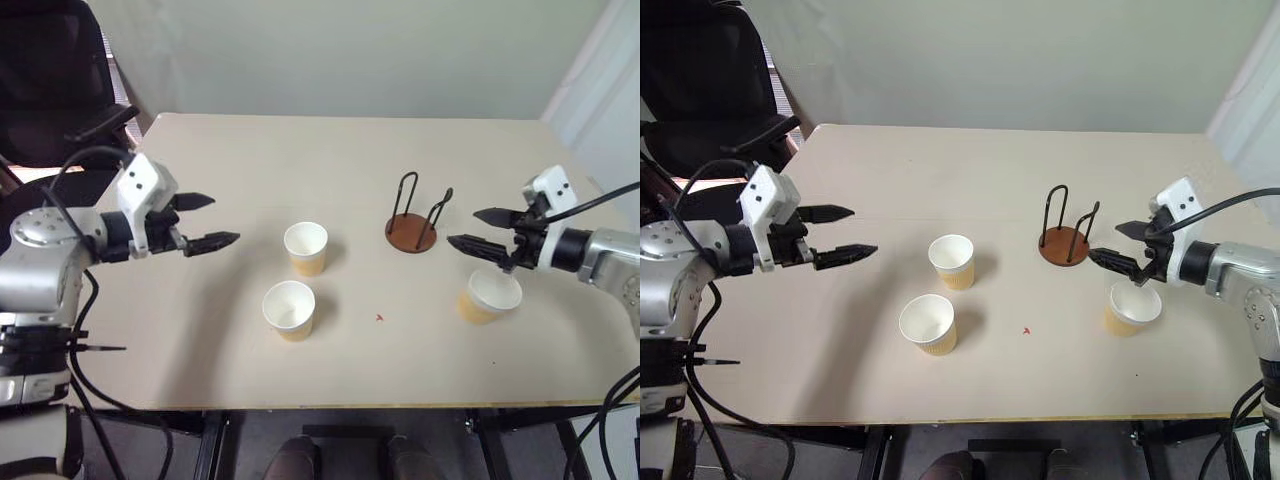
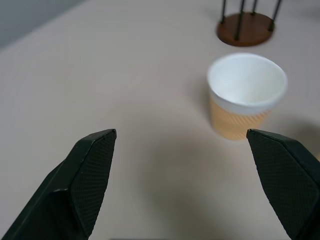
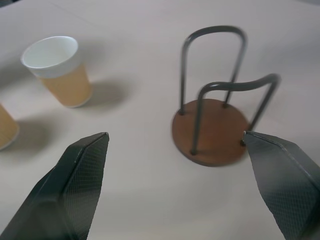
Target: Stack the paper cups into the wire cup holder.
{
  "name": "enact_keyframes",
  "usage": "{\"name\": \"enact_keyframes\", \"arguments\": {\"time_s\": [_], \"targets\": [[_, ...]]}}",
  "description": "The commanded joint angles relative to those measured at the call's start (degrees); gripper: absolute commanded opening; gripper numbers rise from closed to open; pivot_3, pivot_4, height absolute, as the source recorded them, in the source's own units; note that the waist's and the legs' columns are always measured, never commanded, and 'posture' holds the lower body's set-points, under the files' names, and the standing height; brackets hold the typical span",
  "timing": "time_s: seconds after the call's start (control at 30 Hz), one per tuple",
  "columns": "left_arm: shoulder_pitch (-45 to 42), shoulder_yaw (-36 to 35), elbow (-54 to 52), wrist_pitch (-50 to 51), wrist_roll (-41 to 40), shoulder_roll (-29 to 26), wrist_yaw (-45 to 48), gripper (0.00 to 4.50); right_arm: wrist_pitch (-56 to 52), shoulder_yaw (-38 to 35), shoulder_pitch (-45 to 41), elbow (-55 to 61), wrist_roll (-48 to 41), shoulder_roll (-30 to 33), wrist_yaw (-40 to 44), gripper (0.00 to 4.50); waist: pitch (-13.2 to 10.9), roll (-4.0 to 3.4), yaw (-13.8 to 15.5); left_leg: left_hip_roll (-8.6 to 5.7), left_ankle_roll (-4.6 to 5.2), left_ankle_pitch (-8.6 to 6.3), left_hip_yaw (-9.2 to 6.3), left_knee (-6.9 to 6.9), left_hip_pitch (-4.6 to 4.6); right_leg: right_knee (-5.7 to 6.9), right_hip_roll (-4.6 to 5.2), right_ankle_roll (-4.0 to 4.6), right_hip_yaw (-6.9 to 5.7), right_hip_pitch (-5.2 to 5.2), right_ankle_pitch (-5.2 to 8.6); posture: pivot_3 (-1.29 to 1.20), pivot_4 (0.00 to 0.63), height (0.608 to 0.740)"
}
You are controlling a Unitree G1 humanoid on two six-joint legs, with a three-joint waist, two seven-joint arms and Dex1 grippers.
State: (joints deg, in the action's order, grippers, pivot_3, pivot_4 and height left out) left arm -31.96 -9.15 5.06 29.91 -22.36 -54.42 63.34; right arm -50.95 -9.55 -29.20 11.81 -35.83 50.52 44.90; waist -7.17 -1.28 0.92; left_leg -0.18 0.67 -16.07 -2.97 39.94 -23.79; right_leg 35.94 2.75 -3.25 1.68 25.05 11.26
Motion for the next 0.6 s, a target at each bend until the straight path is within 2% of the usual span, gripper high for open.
{"name": "enact_keyframes", "arguments": {"time_s": [0.03,0.37,0.6], "targets": [[-2.15,-1.12,-1.28,0.02,-0.49,-1.03,-0.33,4.5,0.27,-1.72,-0.11,1.24,0.01,1.06,0.19,4.45,0.0,0.01,0.05,0.0,-0.01,0.01,-0.03,0.0,-0.01,0.0,0.0,0.0,-0.02,0.0,0.0,0.0,0.15,0.74],[-7.79,3.74,-0.4,0.54,-0.72,1.08,2.37,4.5,-2.21,-5.45,3.44,3.33,-0.66,1.14,-3.03,4.45,0.0,0.01,-0.05,0.0,-0.04,0.02,0.01,0.03,0.02,0.06,0.02,0.03,0.0,-0.01,-0.02,0.0,0.15,0.74],[-13.66,8.63,3.59,-2.28,1.46,3.8,6.11,4.5,-5.98,-6.32,1.08,3.08,-1.52,1.49,-4.73,4.45,0.0,0.01,0.03,-0.01,-0.05,0.02,0.0,0.03,0.01,0.06,0.03,0.01,0.0,-0.02,-0.03,0.0,0.15,0.74]]}}
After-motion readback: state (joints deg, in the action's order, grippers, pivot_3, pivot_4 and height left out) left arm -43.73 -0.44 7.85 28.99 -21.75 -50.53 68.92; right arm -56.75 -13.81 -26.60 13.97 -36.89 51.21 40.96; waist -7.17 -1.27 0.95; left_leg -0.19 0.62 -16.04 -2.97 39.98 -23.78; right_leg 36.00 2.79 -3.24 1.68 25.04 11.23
